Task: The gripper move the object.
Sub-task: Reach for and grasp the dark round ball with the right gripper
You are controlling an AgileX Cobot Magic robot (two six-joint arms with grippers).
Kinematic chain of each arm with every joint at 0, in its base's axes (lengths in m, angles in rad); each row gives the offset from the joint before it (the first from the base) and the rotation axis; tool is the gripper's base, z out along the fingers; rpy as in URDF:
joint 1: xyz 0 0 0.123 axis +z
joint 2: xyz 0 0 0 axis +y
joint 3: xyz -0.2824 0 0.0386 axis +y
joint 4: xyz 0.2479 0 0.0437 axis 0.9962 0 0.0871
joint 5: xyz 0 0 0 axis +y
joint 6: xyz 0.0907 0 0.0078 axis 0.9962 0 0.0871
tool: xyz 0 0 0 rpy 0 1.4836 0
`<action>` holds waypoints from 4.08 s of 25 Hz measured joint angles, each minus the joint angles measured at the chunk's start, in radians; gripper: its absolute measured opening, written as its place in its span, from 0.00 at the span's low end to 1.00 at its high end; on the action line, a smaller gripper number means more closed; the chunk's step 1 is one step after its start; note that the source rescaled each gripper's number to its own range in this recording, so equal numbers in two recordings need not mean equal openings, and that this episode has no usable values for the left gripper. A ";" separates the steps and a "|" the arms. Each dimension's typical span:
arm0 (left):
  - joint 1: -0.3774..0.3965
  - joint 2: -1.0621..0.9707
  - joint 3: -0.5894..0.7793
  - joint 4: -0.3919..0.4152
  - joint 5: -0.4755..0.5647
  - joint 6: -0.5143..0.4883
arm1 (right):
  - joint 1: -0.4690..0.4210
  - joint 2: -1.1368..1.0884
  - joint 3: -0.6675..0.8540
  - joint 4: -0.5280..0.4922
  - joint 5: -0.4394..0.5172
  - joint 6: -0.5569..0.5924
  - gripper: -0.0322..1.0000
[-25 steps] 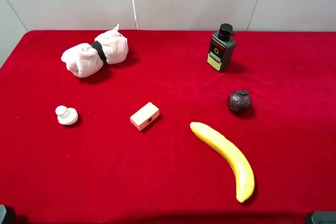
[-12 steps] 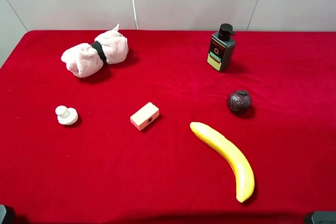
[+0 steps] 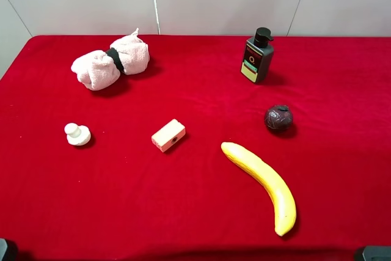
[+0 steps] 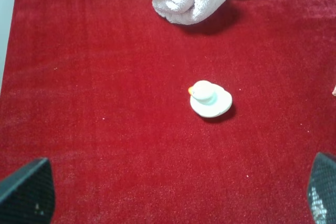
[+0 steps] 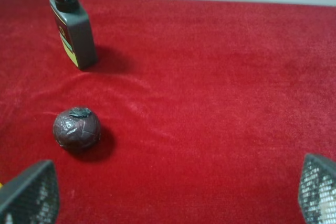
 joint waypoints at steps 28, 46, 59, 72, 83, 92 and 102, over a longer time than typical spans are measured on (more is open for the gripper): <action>0.000 0.000 0.000 0.000 0.000 0.000 | 0.027 0.709 -0.179 0.075 -0.132 -0.059 1.00; 0.000 0.000 0.000 0.000 0.000 0.000 | 0.162 1.155 -0.357 0.076 -0.254 -0.059 1.00; 0.000 0.000 0.000 0.000 0.000 0.000 | 0.162 1.319 -0.373 0.098 -0.305 -0.059 1.00; 0.000 0.000 0.000 0.000 0.000 0.000 | 0.162 1.479 -0.373 0.097 -0.358 -0.059 1.00; 0.000 0.000 0.000 0.000 0.000 0.000 | 0.162 1.569 -0.373 0.097 -0.388 -0.059 1.00; 0.000 0.000 0.000 0.000 0.000 0.000 | 0.187 1.625 -0.373 0.097 -0.405 -0.059 1.00; 0.000 0.000 0.000 0.000 0.000 0.000 | 0.236 1.631 -0.373 0.103 -0.415 -0.056 1.00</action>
